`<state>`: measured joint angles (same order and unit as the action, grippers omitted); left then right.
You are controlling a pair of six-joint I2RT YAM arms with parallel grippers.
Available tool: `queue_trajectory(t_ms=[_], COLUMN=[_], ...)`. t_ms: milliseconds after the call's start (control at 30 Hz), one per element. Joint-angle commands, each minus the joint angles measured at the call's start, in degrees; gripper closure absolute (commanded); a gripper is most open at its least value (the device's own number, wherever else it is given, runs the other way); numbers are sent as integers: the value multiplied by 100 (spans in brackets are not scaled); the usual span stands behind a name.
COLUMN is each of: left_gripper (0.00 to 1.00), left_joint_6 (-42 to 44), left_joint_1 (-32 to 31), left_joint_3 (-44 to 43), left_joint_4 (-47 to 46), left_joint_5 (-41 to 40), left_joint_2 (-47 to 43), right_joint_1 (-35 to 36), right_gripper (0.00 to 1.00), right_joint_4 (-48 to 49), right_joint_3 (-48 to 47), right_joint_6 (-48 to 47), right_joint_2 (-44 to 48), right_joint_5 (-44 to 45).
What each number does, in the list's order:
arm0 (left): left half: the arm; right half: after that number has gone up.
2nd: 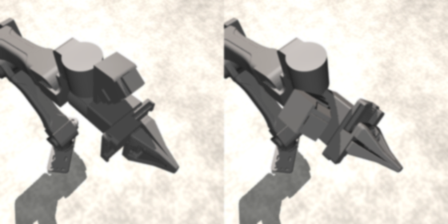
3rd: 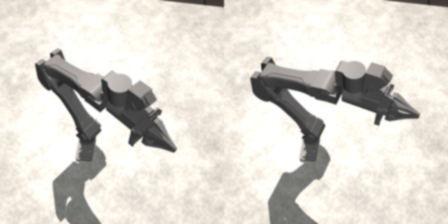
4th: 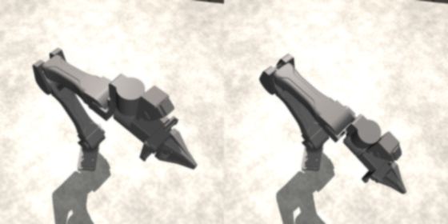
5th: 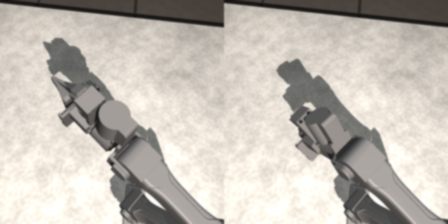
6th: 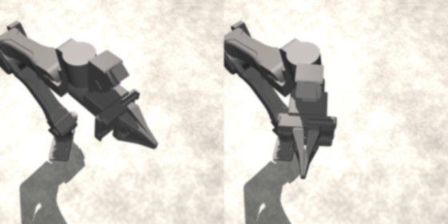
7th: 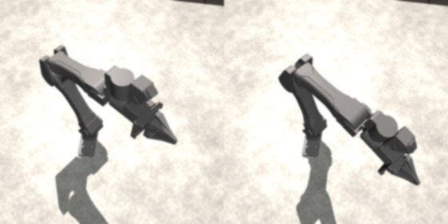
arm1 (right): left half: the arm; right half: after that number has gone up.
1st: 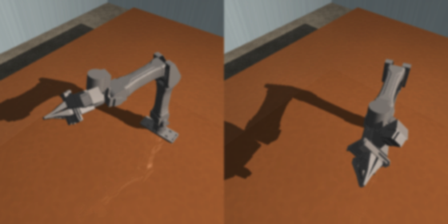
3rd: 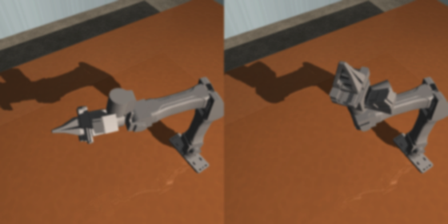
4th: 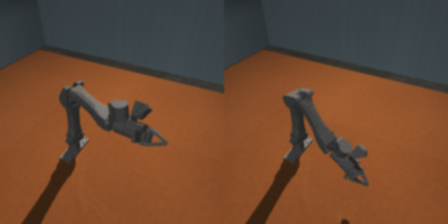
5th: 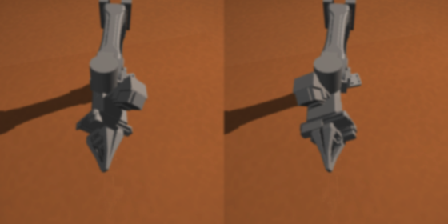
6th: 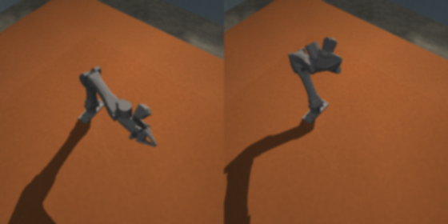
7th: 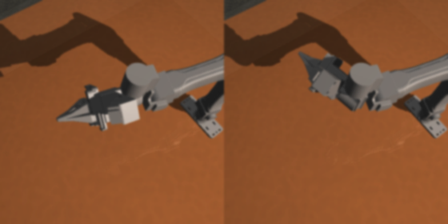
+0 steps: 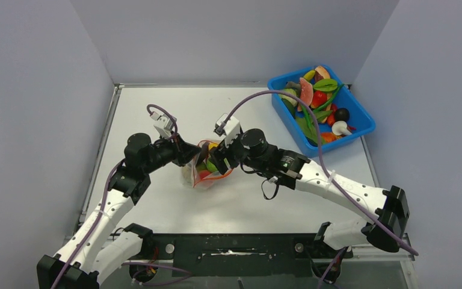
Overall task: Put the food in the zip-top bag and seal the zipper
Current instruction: Place the fake fruit in the zipper food storage bag, then zip the zipper food storage bag at the center of the board.
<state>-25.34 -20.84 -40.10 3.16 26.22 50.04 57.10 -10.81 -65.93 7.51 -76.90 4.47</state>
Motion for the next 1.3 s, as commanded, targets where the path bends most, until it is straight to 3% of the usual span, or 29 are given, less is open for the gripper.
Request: queue_trajectory(t_ms=[0, 100, 333, 567, 667, 867, 1000, 1267], left_gripper=[100, 100, 100, 100, 100, 100, 100, 100], left_joint_6=[338, 626, 1638, 1761, 1822, 2025, 2025, 2060], left_joint_1=[-9, -8, -25, -42, -64, -201, -290, -368], left_joint_3=[-65, -42, -19, -4, -42, -5, 76, 89], left_joint_4=[-420, -397, -436, -599, -502, -448, -486, -535], left_joint_5=[347, 453, 1189, 1709, 1920, 2113, 2055, 1972], left_joint_2=[-168, -247, -454, -480, -350, -293, -246, -225], right_joint_1=[25, 29, -13, -356, -586, -1032, -983, -666], right_gripper=[29, 30, 30, 49, 51, 49, 45, 41], right_joint_4=[-554, -845, -923, -1046, -964, -1166, -1387, -841], right_joint_3=[-260, -186, 645, 982, 1148, 1281, 1336, 1635], right_joint_6=[-788, -1104, -2857, -3356, -3569, -4210, -4517, -4516], right_joint_2=[364, 629, 1516, 1975, 2068, 2062, 2008, 1987], right_joint_5=[-208, -203, -374, -1163, -1428, -2283, -2986, -3517])
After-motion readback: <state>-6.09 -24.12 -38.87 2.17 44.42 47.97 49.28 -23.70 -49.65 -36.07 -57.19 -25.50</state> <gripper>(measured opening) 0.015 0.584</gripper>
